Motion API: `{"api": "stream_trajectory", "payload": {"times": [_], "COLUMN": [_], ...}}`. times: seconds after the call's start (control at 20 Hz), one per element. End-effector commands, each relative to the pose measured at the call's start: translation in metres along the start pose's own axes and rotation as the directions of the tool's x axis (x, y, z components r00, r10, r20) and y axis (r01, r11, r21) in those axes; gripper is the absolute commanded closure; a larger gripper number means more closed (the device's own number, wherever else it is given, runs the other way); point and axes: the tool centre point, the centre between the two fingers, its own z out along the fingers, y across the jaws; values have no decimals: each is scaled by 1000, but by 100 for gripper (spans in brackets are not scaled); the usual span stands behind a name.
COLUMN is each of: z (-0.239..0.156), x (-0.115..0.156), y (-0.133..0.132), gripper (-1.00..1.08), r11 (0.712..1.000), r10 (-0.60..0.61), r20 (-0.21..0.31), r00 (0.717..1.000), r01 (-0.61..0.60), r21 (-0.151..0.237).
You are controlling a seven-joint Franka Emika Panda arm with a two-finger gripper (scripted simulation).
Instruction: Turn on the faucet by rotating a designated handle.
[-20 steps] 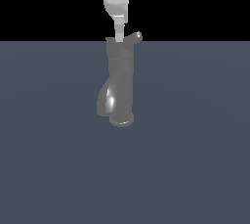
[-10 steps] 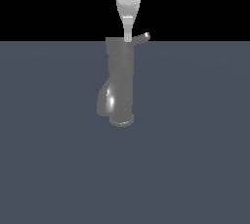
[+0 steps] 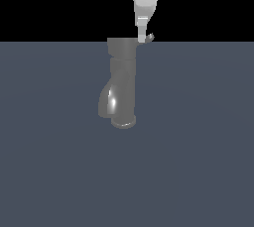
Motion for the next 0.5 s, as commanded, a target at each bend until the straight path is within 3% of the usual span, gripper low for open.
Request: {"api": "stream_trajectory", "payload": {"times": [0.0, 0.45], "z": [-2, -3], "x": [11, 32], "y": [-26, -48], "gripper": [108, 108], "r11": [999, 998], "r10": [19, 45], "r20": [3, 2], "r00": [1000, 999], "r01": [-19, -45], "r21": [42, 44]}}
